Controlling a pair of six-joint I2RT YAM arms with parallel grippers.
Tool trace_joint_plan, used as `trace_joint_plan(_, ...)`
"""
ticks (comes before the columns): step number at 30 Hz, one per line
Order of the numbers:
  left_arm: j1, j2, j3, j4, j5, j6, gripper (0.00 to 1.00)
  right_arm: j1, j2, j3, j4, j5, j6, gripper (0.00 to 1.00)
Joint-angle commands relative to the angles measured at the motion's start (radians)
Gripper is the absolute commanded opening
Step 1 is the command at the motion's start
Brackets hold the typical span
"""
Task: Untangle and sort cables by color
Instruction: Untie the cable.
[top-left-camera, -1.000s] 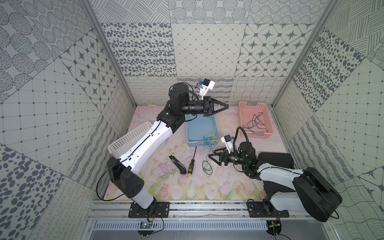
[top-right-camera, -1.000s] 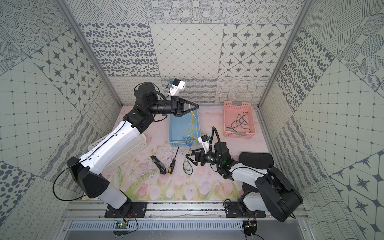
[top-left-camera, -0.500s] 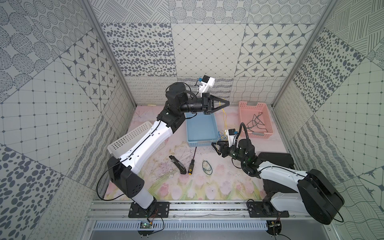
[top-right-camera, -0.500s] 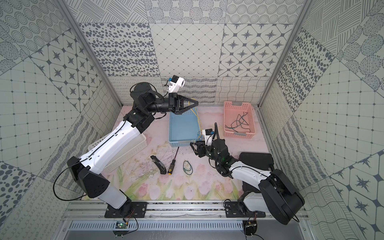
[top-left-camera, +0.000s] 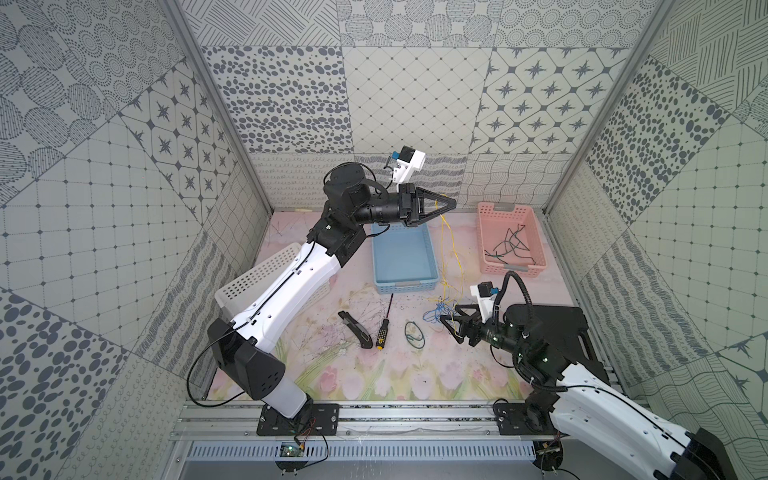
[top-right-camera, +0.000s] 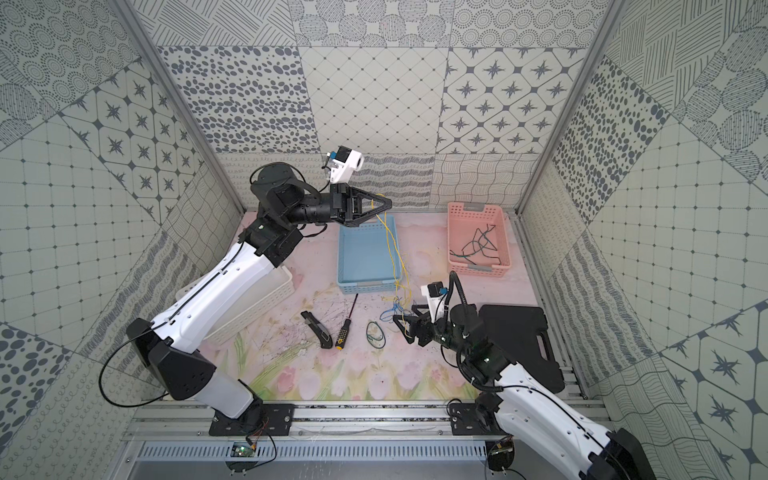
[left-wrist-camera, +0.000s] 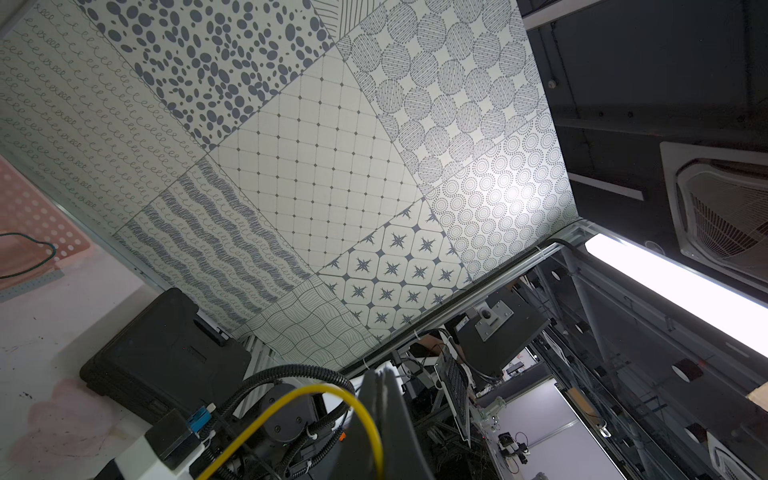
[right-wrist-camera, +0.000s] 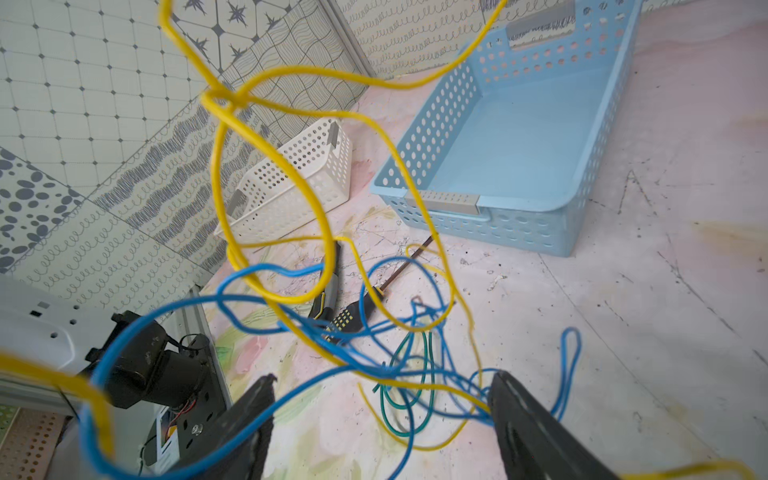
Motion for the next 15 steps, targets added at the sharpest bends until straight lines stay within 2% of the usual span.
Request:
trace_joint_plan(1,0.008,-0.001,0.009,0.006,0.025,0.045,0.0,-0.004,-0.06,-0.019,-0.115,0.135,-0.066,0.99)
trace_joint_plan(3,0.007,-0.006,0.004,0.019,0.028,0.034,0.0,-0.018,-0.028,-0.013,-0.069,0.153,-0.13,1.0)
trace_joint_plan(5,0.007,-0.016,-0.006,0.042,0.03,0.016,0.0,-0.021,0.057,-0.006,0.068,0.076,-0.212,0.99)
trace_joint_plan(7,0.007,-0.023,-0.012,0.061,0.034,0.001,0.0,-0.019,0.193,0.04,0.205,-0.099,-0.278,0.99)
trace_joint_plan(9,0.007,-0.028,-0.014,0.067,0.039,-0.006,0.0,-0.018,0.338,0.082,0.346,-0.233,-0.277,1.0)
trace_joint_plan(11,0.008,-0.031,-0.015,0.074,0.044,-0.012,0.0,-0.014,0.443,0.143,0.388,-0.242,-0.257,0.97)
trace_joint_plan(12,0.007,-0.032,-0.016,0.081,0.047,-0.018,0.0,-0.014,0.487,0.176,0.39,-0.235,-0.252,0.91)
trace_joint_plan(14,0.007,-0.032,-0.018,0.1,0.052,-0.035,0.0,-0.016,0.56,0.211,0.42,-0.234,-0.22,0.62)
trace_joint_plan(15,0.007,-0.033,-0.018,0.114,0.054,-0.045,0.0,-0.016,0.591,0.214,0.44,-0.235,-0.194,0.43)
